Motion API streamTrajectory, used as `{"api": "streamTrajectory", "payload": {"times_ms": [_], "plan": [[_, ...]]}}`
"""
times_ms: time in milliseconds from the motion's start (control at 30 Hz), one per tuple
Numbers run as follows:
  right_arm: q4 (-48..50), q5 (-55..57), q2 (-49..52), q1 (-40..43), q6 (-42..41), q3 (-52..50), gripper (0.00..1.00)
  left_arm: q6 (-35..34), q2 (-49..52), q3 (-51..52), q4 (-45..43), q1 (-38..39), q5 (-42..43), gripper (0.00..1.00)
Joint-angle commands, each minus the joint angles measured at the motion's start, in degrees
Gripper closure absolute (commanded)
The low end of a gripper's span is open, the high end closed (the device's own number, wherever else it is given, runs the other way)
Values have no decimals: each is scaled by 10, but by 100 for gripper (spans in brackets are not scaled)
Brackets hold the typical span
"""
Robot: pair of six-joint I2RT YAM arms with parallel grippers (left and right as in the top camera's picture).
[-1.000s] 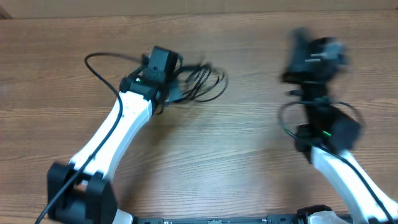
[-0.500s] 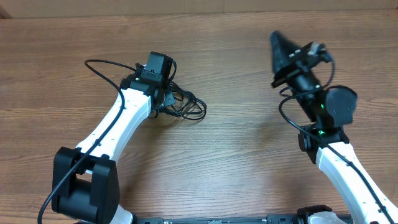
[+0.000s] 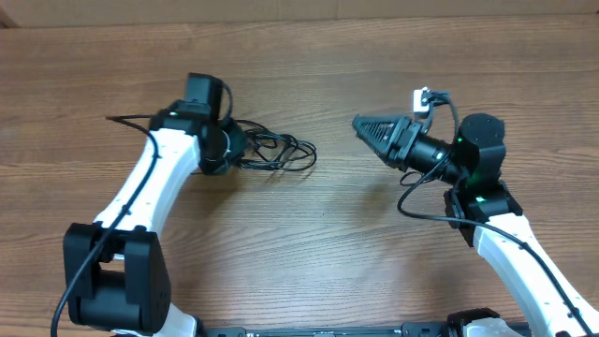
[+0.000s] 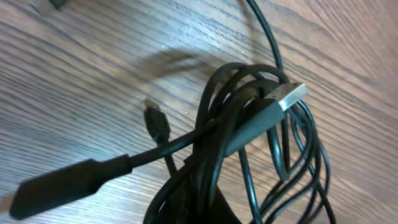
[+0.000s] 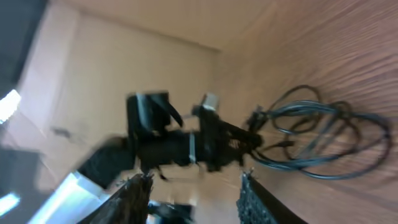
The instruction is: Untangle cables
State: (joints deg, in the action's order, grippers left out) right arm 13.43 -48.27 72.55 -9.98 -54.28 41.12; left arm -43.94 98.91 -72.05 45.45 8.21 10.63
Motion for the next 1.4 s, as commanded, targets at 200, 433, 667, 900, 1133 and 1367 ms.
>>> {"api": "streamTrajectory", "payload": {"times_ms": [200,433,667,900,1133,1367], "plan": [[-174,238,-4,-117,419,2,40,144,-16,-95,115,-10,97,96],[-205,331,-4,-223,580,2,39,161,-16,-193,215,-10,51,96],[-209,405,-4,-318,665,2,43,135,-15,-200,230,-10,126,96],[-209,461,-4,-344,698,2,44,124,-15,-200,259,5,164,96],[-209,499,-4,-344,727,2,46,125,-15,-200,277,40,178,96],[-210,502,21,-344,728,2,46,127,-15,-200,277,48,210,96]]}}
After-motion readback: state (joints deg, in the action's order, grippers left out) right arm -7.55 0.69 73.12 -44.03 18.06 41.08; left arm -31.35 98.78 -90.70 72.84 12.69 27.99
